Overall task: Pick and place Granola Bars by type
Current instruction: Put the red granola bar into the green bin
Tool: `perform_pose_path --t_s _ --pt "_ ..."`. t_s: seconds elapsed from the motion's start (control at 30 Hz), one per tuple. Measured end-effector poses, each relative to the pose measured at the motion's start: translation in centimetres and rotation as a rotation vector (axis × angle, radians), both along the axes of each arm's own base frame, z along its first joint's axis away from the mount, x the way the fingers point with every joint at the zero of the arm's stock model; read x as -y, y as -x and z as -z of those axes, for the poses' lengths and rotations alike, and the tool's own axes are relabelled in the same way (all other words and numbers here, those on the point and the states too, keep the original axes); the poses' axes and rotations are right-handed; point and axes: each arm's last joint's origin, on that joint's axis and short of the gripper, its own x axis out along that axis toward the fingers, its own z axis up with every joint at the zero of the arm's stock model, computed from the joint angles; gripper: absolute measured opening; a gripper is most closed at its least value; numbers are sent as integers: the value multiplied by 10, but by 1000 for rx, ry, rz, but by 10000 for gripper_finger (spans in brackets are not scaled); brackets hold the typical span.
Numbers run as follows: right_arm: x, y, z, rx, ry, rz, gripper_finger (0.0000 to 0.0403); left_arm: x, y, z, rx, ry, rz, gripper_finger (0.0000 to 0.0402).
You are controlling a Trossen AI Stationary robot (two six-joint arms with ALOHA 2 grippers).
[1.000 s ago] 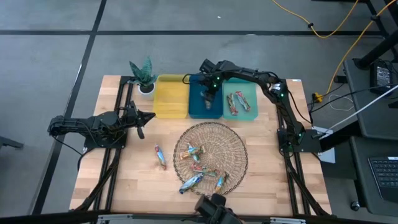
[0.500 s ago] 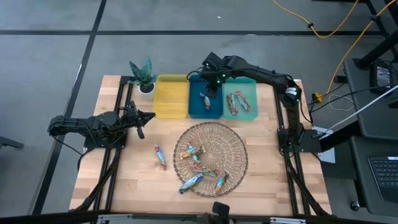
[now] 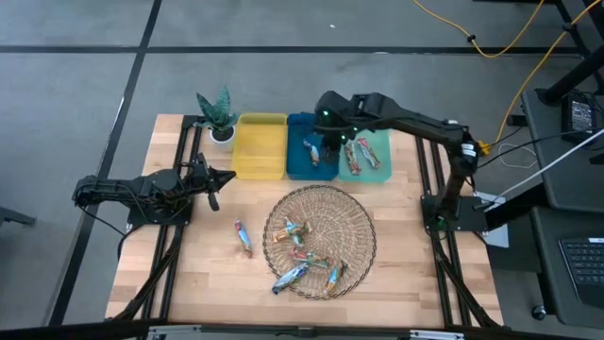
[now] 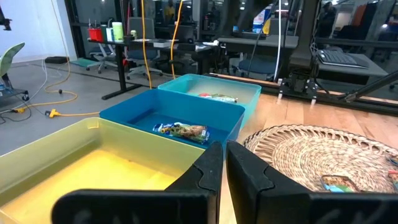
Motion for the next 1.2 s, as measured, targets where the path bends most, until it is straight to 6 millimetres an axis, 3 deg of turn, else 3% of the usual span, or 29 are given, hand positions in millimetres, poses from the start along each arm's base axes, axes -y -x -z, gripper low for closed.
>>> perform_pose_path --t_s 0.53,0.9,1.2 --pt "-104 31 -50 117 -27 -12 125 0 0 0 0 0 0 16" --pt "-198 50 -49 49 -39 -322 125 0 0 0 0 0 0 16" --pt "-236 64 -49 72 -2 -271 126 0 0 0 0 0 0 16"
